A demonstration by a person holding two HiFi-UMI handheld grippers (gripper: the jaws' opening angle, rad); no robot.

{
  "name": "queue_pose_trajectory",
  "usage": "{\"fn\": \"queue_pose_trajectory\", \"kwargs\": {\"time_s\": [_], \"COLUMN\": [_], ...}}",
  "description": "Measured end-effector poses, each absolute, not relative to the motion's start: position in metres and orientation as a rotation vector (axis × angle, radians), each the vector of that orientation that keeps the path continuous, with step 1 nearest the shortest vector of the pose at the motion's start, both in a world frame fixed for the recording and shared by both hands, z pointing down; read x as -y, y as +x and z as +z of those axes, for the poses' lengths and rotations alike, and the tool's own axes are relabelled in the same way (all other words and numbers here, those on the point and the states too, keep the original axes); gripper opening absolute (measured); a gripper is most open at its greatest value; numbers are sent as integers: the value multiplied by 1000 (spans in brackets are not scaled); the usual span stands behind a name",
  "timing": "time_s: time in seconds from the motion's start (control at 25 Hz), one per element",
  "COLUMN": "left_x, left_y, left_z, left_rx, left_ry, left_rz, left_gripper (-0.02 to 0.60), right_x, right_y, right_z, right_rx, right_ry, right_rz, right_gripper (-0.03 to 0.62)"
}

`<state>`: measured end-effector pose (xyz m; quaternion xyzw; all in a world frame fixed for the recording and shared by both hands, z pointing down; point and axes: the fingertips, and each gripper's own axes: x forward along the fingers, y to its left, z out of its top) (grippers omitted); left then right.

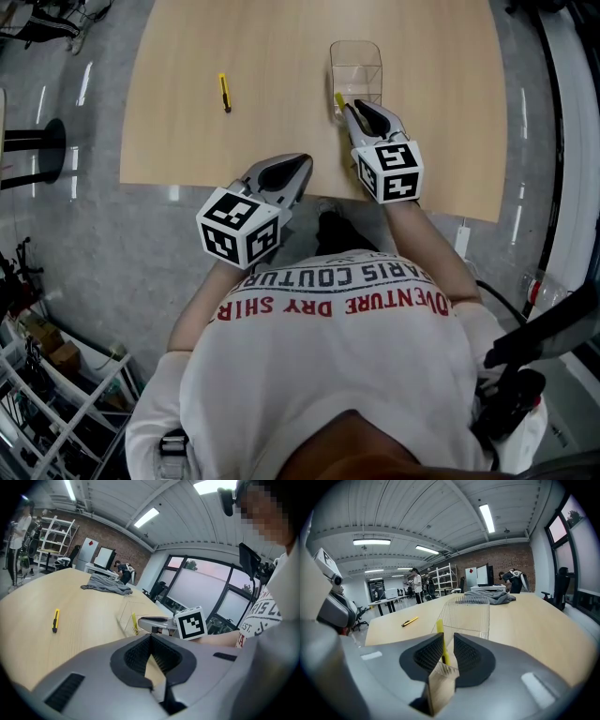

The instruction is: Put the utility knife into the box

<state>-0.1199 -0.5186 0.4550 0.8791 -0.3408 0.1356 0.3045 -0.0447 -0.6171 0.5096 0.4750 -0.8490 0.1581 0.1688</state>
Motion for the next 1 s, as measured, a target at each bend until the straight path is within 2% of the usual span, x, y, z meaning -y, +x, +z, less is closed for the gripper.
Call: {"fn": "queue_pose_trajectory", "kwargs": {"time_s": [0.24,0.32,0.4,0.56,0.76,1.0], "left_x": [514,513,511,493,383,285], "left_y": [-114,-112,-108,-97,-113,-122], "left_z": [456,452,448,440,406,392], "left_rx": [912,918,927,936,917,926], "left_ry": [2344,2361,2389,2456,2551,2521], "left_rz": [349,342,335,328,287,207], "left_gripper": [2,2,2,2,2,2], "right_x": [607,595,577,521,384,264], "right_y": [-38,-43,-48,-52,-71,-80], "right_z": [497,485,473,456,408,402], "right_rx": [2482,2569,2650,2754,2807,2750], "right_ry": [1317,1230,1103,829,779,755], "right_rz": [448,463,483,527,499,546], "right_gripper": [46,43,2,2,2,2]}}
